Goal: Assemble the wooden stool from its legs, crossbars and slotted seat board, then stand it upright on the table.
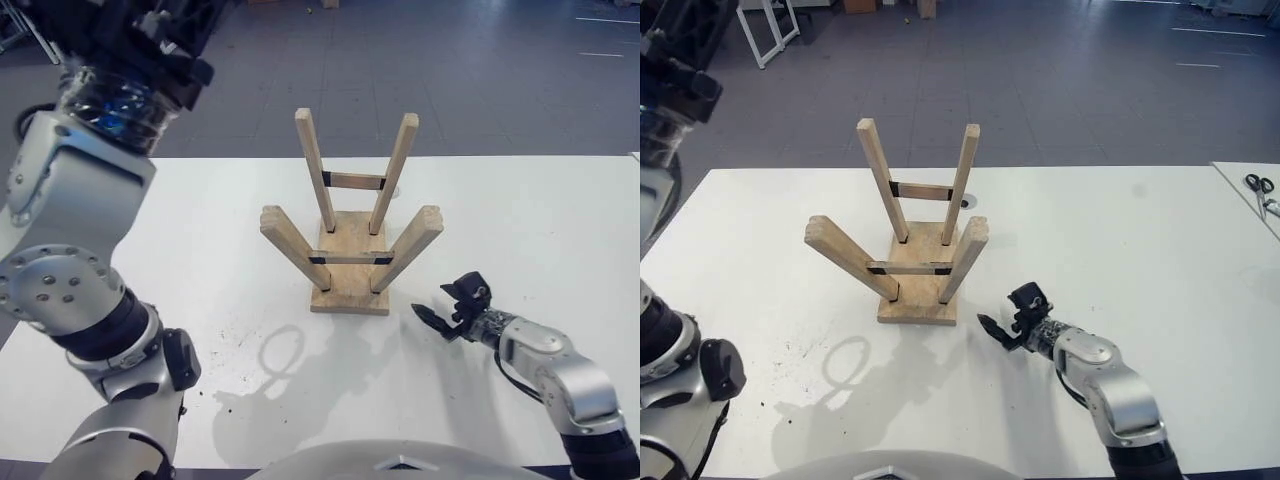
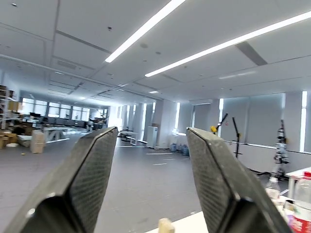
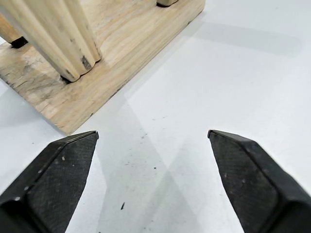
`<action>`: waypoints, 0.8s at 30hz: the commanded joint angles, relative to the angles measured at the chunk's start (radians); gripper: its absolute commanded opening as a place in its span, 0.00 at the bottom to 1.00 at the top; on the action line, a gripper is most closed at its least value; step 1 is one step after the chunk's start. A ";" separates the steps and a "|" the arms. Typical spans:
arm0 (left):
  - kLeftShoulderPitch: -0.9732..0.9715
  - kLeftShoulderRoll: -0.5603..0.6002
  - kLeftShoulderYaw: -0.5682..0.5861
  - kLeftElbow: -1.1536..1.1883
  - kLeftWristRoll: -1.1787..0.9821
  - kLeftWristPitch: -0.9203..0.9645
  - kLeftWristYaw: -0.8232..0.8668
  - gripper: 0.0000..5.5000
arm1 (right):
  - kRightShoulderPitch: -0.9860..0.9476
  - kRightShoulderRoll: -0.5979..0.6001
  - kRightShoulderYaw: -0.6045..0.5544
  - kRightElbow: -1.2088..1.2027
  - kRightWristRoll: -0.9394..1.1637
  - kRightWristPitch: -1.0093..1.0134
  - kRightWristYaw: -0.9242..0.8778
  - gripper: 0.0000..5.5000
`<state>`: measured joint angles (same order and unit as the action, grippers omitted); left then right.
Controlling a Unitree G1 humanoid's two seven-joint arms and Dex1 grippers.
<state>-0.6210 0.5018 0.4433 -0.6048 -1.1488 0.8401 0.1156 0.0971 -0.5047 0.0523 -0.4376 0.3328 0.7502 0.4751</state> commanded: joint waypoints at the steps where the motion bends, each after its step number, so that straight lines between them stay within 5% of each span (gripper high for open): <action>1: 0.224 0.043 -0.003 0.019 0.190 -0.033 0.013 0.47 | -0.068 -0.031 -0.009 0.037 -0.021 0.022 0.000 0.76; 4: 0.359 0.105 -0.063 0.080 0.485 -0.074 0.090 0.47 | -0.138 0.012 0.108 0.172 -0.120 -0.021 -0.036 0.76; 10: 0.330 0.109 -0.047 0.172 0.664 -0.139 0.070 0.47 | -0.250 0.224 0.367 0.118 -0.128 -0.005 -0.006 0.76; 14: 0.329 0.098 -0.025 0.210 0.709 -0.173 0.038 0.47 | -0.311 0.311 0.284 0.025 -0.013 0.070 -0.006 0.76; 21: 0.435 0.124 -0.017 0.067 0.551 -0.192 -0.254 0.47 | -0.185 0.099 0.109 -0.006 0.024 0.105 0.068 0.76; 24: 0.490 0.187 -0.007 -0.066 0.430 -0.121 -0.372 0.57 | -0.098 0.010 0.031 -0.005 0.037 0.103 0.103 0.76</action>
<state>-0.1522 0.6457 0.4320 -0.5966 -0.6503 0.6681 -0.2027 -0.0331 -0.4521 0.1228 -0.4352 0.3583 0.8493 0.5597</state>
